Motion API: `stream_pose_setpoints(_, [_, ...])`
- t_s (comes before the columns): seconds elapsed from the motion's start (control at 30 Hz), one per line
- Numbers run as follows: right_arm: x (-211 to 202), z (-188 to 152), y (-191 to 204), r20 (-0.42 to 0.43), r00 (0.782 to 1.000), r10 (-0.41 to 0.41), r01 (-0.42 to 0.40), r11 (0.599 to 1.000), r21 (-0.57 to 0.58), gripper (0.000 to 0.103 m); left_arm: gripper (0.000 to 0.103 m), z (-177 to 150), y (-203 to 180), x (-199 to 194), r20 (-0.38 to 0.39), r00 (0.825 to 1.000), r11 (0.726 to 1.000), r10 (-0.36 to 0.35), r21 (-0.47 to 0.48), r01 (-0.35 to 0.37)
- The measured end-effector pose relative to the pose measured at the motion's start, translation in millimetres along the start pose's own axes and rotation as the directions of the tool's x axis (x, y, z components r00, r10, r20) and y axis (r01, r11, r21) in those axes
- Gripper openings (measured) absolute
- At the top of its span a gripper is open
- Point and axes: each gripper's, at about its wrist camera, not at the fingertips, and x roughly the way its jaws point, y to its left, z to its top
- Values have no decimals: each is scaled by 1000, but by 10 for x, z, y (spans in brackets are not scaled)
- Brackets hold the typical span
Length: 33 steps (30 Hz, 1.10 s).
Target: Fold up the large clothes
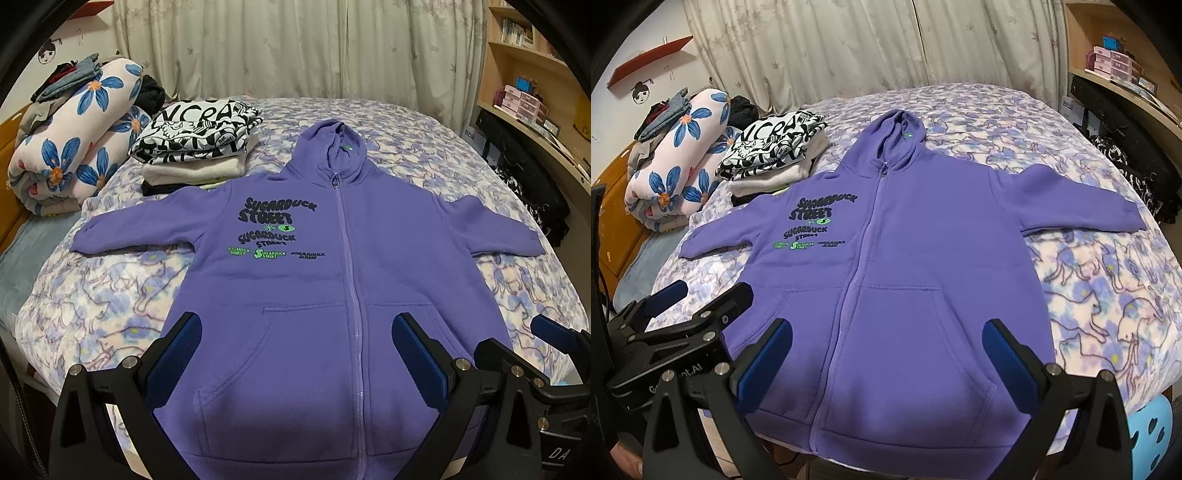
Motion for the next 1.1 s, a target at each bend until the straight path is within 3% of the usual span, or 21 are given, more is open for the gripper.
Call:
stream_pose_setpoints(0.63, [-1,6,36,-2,1000,6,-6,1000,-7,103,102,-2,42,-40,6,998,998,63,29,-63])
stream_pose_setpoints(1.1, [138,-1,26,-20,1000,12,-12,1000,4,103,102,5,68,73,-32,998,999,48,20,-48])
